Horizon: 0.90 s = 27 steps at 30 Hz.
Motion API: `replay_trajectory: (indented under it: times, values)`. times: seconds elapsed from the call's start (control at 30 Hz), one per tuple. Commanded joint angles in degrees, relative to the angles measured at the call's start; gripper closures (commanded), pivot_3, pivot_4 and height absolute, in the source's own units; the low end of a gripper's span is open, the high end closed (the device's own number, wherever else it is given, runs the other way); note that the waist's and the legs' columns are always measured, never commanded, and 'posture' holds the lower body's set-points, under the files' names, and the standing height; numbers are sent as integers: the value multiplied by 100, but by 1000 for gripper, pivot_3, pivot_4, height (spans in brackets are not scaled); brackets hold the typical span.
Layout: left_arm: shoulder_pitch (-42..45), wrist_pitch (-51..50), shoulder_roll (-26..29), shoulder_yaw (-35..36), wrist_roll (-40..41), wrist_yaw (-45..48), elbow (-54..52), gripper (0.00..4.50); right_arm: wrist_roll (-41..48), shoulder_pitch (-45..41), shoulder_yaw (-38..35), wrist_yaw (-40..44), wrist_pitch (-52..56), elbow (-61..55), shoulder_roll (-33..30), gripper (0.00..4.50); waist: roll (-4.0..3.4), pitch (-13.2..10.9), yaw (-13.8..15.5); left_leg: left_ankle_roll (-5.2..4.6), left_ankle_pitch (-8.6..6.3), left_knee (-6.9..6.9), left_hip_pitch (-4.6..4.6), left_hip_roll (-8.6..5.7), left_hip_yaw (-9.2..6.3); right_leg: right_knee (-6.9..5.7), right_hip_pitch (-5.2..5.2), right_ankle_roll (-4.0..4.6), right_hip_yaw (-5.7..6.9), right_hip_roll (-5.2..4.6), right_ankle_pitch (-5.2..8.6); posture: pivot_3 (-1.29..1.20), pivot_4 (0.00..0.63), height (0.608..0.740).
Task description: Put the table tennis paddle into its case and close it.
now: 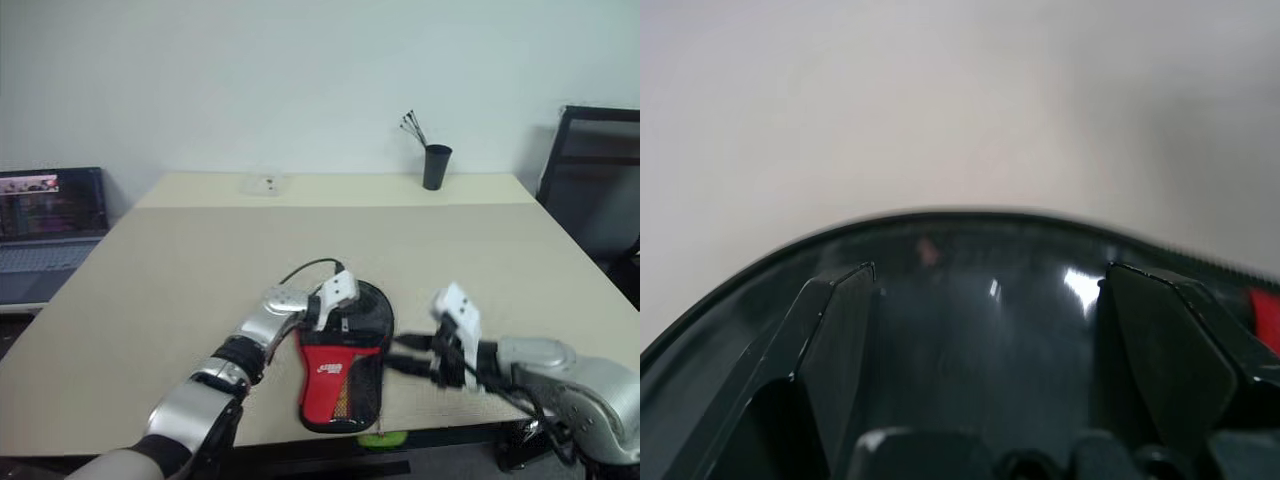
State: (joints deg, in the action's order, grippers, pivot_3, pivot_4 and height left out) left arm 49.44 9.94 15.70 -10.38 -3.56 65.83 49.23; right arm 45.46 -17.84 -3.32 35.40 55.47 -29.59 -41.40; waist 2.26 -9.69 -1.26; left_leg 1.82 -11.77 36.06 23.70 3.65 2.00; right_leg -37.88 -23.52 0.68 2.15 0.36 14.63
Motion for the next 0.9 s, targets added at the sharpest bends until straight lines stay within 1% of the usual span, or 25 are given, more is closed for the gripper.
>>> replay_trajectory:
  times: [0.03,0.13,0.23,0.37,0.47,0.53,0.63,0.8,0.9]
  values:
    - [-409,-505,405,303,383,61,-1176,430,-640,-221,238,353,-923,686,154,2325,-2,-4,-19,0,0,-2,2,3,-1,-4,-4,7,2,3,4,0,150,740]
    - [-1152,-1202,850,727,753,-186,-2418,430,-1173,-498,545,710,-1656,1482,342,2325,-13,-12,-40,0,0,-4,9,5,0,-10,-14,13,-1,5,8,0,150,740]
    - [-1893,-1809,1152,1082,1060,-490,-3509,430,-1483,-764,670,975,-2167,2141,563,2325,-19,-20,-38,0,0,-2,13,5,5,-11,-20,13,-10,3,8,0,150,740]
    - [-2827,-2542,1290,1623,1496,-1069,-4798,430,-1874,-1197,683,1429,-2865,3251,709,2325,-22,-22,-33,1,1,0,11,5,6,-16,-20,14,-10,-3,8,0,150,740]
    - [-3442,-2799,1418,1920,1615,-1405,-5435,430,-2137,-1540,733,1761,-3218,3988,724,2325,-22,-23,-12,2,1,2,8,2,6,-20,-19,14,-9,-10,7,0,150,740]
    - [-3632,-2880,1485,1972,1671,-1539,-5657,430,-2280,-1697,729,1900,-3374,4293,702,2325,-22,-23,12,2,1,2,7,3,8,-21,-19,14,-9,-11,7,0,150,740]
    - [-3572,-2841,1540,1879,1600,-1716,-5660,430,-2380,-1929,601,2074,-3474,4643,604,2325,-25,-25,79,2,1,1,8,2,11,-21,-19,15,-6,-10,7,0,150,740]
    - [-3609,-2622,1635,1814,1506,-1820,-5385,430,-2435,-1808,518,1990,-3303,4338,568,2325,-25,-25,116,2,1,-1,8,3,18,-17,-20,16,-10,-10,6,0,150,740]
    - [-3406,-2523,1518,1829,1538,-2028,-5178,430,-2588,-1814,625,2024,-3214,4307,460,2325,-26,-25,118,2,1,-1,9,4,23,-17,-22,16,-15,-12,6,0,150,740]
